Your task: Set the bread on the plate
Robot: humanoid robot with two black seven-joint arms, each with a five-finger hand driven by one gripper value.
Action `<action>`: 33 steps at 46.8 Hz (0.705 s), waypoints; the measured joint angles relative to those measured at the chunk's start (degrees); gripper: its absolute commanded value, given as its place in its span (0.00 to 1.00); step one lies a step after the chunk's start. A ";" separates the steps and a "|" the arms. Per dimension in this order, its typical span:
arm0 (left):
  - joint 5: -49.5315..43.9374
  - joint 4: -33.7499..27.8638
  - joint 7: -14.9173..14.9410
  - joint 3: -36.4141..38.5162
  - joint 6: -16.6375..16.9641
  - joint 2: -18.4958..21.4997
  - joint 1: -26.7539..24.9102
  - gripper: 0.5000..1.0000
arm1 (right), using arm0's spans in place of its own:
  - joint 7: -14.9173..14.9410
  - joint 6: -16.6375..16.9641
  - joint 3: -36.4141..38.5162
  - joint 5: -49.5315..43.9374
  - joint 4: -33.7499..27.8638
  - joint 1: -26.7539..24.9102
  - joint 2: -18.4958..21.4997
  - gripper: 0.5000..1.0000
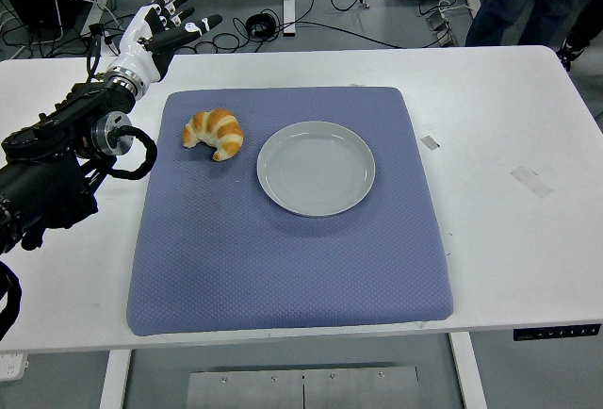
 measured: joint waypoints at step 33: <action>0.42 0.01 -1.63 -0.02 0.04 -0.45 -0.57 0.94 | -0.01 0.00 0.00 0.00 0.00 -0.01 0.00 1.00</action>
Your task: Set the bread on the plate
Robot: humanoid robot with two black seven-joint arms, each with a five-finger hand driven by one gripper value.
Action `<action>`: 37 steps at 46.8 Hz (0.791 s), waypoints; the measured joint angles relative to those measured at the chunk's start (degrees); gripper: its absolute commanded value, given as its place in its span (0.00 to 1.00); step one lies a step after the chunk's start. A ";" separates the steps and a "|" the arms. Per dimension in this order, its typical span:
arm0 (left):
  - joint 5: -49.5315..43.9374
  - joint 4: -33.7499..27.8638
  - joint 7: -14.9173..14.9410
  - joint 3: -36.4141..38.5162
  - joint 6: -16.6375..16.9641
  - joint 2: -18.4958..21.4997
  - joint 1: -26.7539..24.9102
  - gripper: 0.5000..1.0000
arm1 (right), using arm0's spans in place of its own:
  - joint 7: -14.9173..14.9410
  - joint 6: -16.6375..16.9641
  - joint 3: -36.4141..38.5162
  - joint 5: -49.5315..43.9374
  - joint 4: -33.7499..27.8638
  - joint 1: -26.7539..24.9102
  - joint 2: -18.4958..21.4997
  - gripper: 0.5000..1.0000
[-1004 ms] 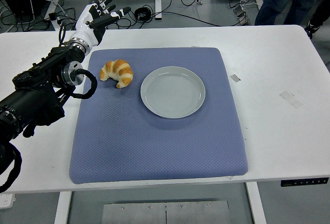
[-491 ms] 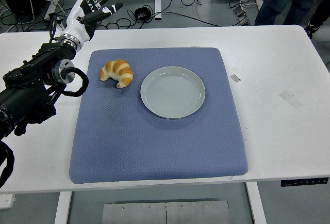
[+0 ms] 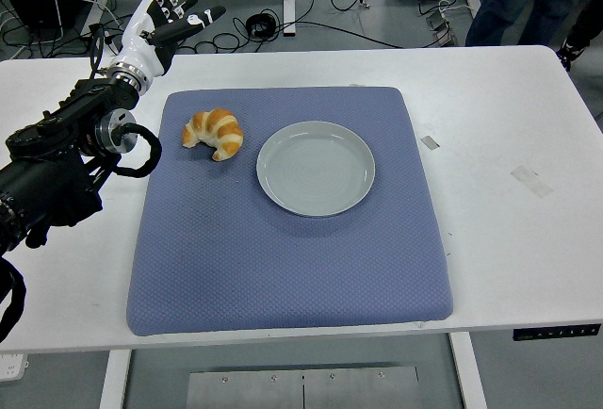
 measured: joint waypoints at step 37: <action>9.66 -13.16 4.62 13.78 -0.02 8.69 -3.31 0.91 | 0.00 0.00 0.01 0.01 0.00 0.01 0.00 1.00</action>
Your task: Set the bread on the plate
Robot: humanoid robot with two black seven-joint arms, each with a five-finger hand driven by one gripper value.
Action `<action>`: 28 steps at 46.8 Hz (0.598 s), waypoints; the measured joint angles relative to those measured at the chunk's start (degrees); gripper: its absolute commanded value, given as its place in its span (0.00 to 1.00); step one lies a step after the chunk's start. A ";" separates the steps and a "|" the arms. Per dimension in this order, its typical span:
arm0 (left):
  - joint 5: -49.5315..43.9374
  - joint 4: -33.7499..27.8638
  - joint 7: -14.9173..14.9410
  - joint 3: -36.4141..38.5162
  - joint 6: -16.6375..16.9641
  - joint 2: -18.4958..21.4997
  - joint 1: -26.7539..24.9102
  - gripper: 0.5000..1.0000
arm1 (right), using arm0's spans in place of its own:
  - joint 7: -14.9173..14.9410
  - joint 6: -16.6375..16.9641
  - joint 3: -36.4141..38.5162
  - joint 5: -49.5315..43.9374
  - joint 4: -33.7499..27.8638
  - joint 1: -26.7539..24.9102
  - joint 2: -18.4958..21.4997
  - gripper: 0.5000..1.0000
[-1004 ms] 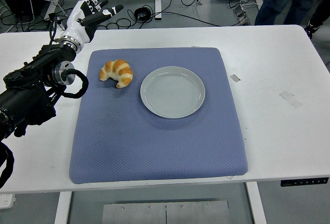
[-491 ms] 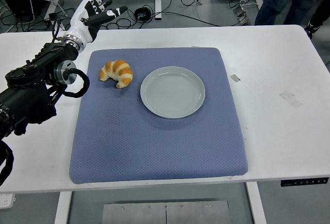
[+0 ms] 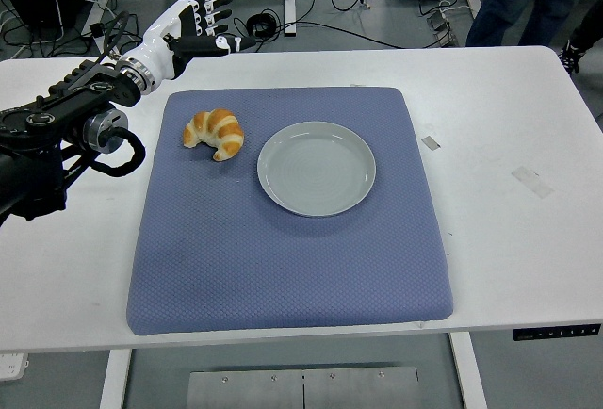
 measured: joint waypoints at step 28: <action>13.53 -1.93 5.82 21.18 -4.45 5.57 -12.83 0.92 | 0.00 0.00 0.00 -0.01 0.00 -0.02 0.01 1.00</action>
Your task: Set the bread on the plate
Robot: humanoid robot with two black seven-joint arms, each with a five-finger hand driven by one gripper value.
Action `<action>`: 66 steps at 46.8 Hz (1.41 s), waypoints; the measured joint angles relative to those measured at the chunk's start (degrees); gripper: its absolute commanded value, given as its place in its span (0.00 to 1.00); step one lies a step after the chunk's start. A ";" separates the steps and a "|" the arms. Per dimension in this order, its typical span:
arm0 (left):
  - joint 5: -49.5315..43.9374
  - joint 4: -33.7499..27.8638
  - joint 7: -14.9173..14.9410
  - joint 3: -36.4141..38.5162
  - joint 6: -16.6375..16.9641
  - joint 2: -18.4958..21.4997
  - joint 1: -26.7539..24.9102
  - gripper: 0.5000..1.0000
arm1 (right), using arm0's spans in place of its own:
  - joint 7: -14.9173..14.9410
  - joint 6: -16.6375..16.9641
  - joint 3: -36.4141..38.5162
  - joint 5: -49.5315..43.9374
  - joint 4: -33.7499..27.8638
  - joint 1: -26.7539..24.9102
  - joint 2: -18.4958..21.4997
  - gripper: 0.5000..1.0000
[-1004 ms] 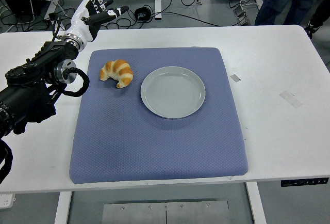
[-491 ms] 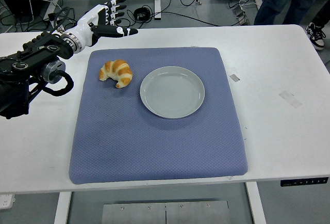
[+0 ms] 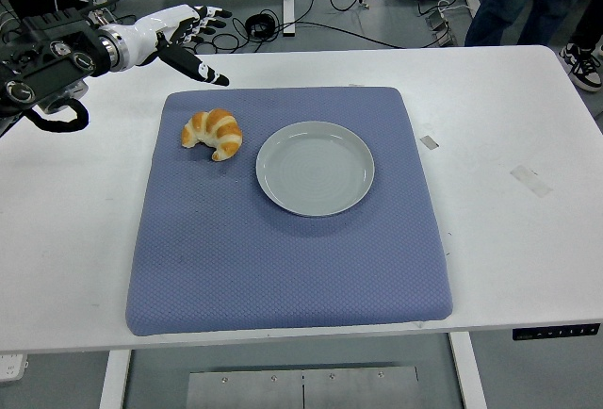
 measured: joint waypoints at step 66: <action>26.90 -1.13 -0.75 2.87 1.36 -0.36 2.77 0.88 | 0.00 0.00 0.00 0.00 0.00 0.01 0.00 1.00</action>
